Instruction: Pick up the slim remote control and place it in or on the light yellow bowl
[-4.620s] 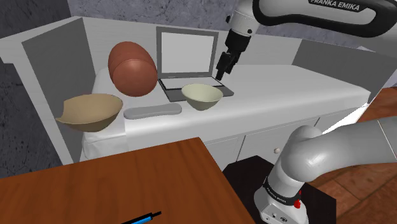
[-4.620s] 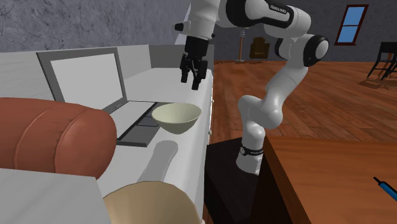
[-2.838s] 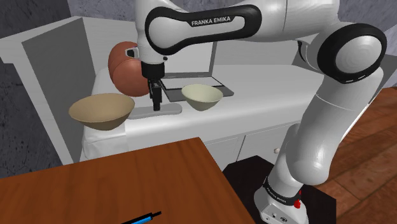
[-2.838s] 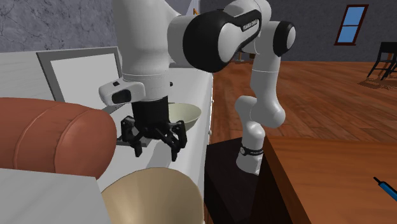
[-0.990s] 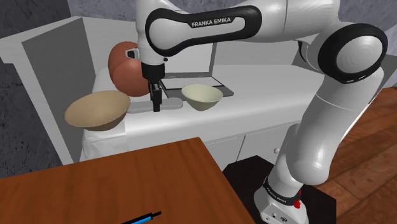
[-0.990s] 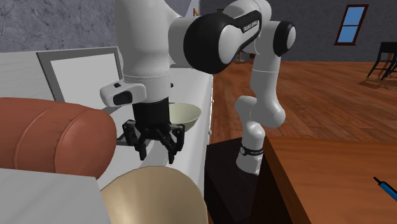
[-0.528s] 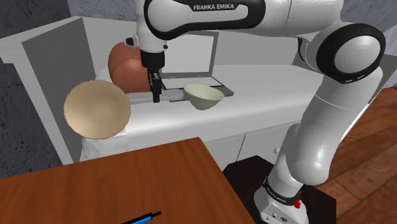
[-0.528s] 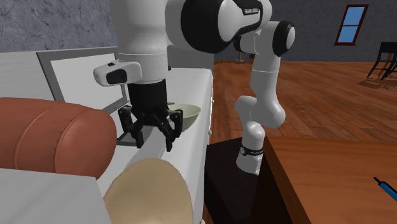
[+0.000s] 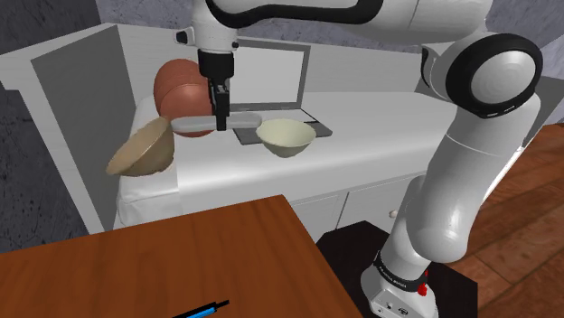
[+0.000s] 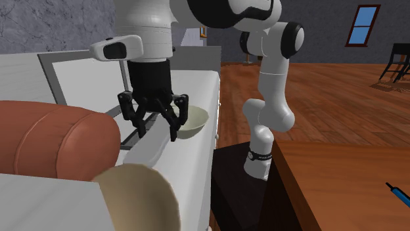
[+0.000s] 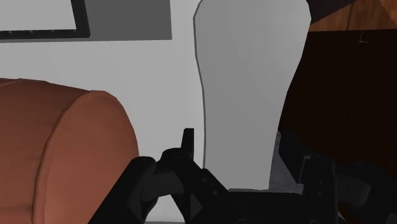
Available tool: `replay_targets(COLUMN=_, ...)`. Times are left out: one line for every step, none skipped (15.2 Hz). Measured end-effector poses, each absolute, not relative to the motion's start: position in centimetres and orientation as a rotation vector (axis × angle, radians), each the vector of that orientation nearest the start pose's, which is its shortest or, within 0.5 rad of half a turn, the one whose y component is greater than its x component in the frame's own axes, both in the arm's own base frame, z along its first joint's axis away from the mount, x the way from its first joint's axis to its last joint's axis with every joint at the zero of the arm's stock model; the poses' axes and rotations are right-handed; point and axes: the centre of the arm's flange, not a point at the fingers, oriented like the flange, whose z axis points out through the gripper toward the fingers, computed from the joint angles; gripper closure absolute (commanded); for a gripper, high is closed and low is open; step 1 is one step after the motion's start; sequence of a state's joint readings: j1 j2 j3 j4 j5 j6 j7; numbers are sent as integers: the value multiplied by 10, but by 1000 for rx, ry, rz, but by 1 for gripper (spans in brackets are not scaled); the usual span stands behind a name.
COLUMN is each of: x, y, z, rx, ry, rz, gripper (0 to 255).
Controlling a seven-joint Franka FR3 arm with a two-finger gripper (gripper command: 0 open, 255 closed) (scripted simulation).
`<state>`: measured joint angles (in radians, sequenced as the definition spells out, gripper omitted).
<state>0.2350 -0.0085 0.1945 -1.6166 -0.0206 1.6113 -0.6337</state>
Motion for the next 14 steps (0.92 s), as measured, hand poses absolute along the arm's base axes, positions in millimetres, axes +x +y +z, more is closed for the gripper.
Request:
replay_targets(x=505, y=230, z=617, rx=-2727, ry=-1605, rz=-1, gripper=255)
replay_targets(x=504, y=231, z=622, rx=-2727, ry=-1605, rz=-1, gripper=255)
replay_targets(x=504, y=230, z=628, rx=-2726, ry=-1605, rz=-1, gripper=255)
replay_targets(x=504, y=230, z=633, rx=-2727, ry=-1605, rz=-1, gripper=255)
replay_targets(x=504, y=229, z=637, rx=-2727, ry=-1605, rz=-1, gripper=255)
replay_targets(x=504, y=229, z=643, rx=-2727, ry=-1605, rz=-1, gripper=255)
replay_targets(x=504, y=229, z=648, rx=-2726, ry=-1605, rz=-1, gripper=255)
replay_targets(x=505, y=229, z=652, rx=-2727, ry=-1605, rz=-1, gripper=255)
replay_targets(x=502, y=223, z=654, rx=-2727, ry=-1605, rz=-1, gripper=255)
replay_targets(x=495, y=215, z=656, rx=-2727, ry=-1605, rz=0, gripper=255)
replay_targets(x=490, y=206, z=658, rx=-2727, ry=-1605, rz=-1, gripper=255)
replay_targets(x=484, y=196, z=658, rx=-2727, ry=-1605, rz=-1, gripper=255)
replay_targets(x=479, y=185, z=657, rx=-2728, ry=-1604, rz=-1, gripper=255)
replay_targets(x=474, y=174, z=657, rx=-2728, ry=-1604, rz=0, gripper=255)
